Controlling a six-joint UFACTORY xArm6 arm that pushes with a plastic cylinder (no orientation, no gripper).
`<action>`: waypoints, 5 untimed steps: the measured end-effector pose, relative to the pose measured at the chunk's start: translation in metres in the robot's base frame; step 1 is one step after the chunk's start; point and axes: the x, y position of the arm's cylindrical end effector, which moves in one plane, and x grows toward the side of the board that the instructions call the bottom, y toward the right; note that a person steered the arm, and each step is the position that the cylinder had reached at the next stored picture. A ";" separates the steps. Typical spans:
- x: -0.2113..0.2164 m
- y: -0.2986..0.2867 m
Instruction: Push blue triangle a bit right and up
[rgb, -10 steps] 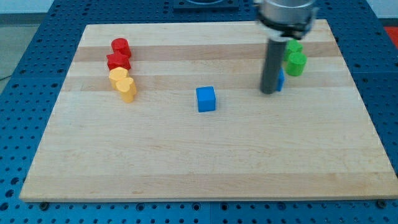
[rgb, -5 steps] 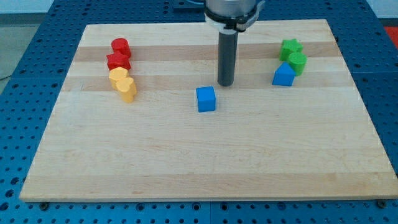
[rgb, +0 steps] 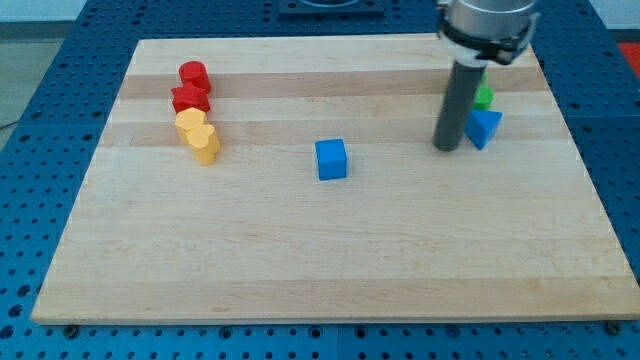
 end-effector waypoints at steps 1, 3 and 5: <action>0.001 -0.016; 0.034 0.039; 0.016 0.066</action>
